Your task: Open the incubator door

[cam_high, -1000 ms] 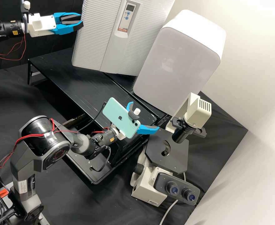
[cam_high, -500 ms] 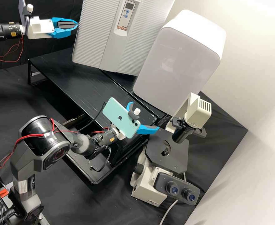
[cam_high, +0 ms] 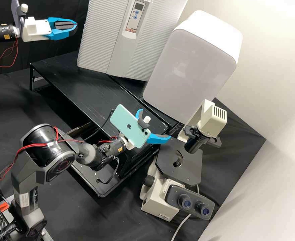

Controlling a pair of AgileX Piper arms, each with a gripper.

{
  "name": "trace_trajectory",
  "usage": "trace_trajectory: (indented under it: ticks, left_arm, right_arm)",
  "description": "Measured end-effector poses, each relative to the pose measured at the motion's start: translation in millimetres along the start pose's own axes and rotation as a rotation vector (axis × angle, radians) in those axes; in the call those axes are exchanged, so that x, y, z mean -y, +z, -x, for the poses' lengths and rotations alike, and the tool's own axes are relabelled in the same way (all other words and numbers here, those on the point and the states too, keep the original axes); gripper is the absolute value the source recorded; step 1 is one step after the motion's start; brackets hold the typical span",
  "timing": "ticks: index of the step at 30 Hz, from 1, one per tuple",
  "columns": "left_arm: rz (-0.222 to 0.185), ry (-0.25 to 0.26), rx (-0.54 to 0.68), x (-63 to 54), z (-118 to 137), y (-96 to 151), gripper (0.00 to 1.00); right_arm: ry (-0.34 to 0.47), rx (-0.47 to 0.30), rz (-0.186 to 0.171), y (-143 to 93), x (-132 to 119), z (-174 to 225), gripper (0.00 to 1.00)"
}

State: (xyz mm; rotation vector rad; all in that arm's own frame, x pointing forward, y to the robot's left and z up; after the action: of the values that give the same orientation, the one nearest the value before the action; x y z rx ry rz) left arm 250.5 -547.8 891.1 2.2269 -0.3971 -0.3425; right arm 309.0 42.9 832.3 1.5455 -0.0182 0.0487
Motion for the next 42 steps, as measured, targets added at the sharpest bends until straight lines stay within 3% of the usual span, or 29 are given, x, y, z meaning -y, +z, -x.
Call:
trace_trajectory:
  ticks: [10,21,26,42]
  left_arm:
    - [0.051,0.025,-0.153,0.9,16,-23,0.0]
    - [0.053,0.01,-0.277,13.3,7,-53,0.0]
    - [0.068,0.006,-0.266,16.8,-7,-55,0.0]
    - [0.052,-0.028,-0.143,34.2,-62,-38,0.0]
  right_arm:
    - [0.0,0.0,0.0,0,0,0,1.0]
    - [0.0,0.0,0.0,0,0,0,1.0]
    - [0.0,0.0,0.0,0,0,0,1.0]
    - [0.0,0.0,0.0,0,0,0,1.0]
